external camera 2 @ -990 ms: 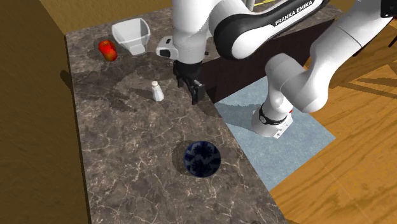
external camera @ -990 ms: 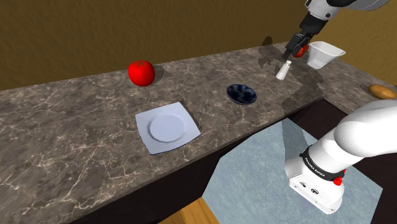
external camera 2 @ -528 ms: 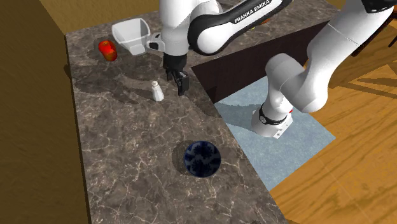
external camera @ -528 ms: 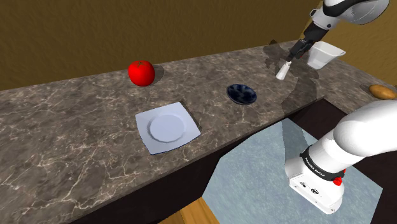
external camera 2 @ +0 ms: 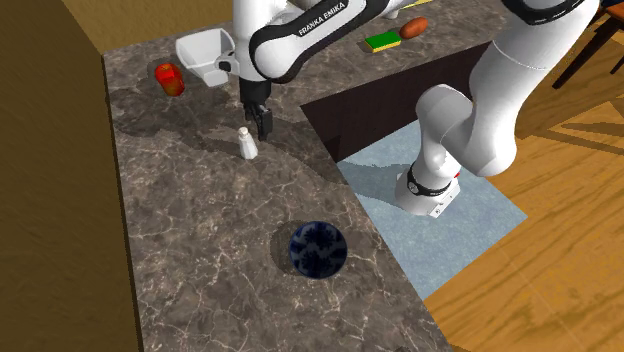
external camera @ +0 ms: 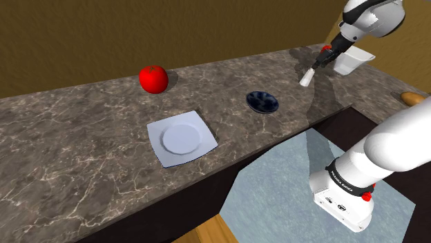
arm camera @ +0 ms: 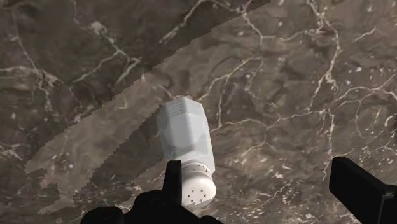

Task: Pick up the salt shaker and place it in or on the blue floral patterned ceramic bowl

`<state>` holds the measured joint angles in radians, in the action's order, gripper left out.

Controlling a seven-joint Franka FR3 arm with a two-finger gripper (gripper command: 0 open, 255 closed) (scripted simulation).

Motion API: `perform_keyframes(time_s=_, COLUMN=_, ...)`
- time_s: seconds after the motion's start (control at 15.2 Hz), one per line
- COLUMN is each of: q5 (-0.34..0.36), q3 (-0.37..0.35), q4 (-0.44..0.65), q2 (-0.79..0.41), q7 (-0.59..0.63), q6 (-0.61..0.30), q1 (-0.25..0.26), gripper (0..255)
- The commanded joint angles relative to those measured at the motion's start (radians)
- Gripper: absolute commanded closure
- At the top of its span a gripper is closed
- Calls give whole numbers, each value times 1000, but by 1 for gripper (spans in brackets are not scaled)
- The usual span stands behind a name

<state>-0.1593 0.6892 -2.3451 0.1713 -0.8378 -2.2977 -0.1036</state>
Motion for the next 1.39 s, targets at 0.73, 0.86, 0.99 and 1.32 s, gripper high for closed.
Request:
perform_keyframes(time_s=0.73, q5=-302, q3=51, q4=71, q2=-255, q7=-248, q6=-80, q1=11, gripper=0)
perform_keyframes(time_s=0.86, q5=-302, q3=51, q4=71, q2=-255, q7=-248, q6=-80, q1=11, gripper=0)
perform_keyframes(time_s=0.99, q5=-302, q3=51, q4=71, q2=-255, q7=-248, q6=-80, q1=11, gripper=0)
perform_keyframes(time_s=1.32, q5=-302, q3=51, q4=71, q2=-255, q7=-248, q6=-80, q1=11, gripper=255)
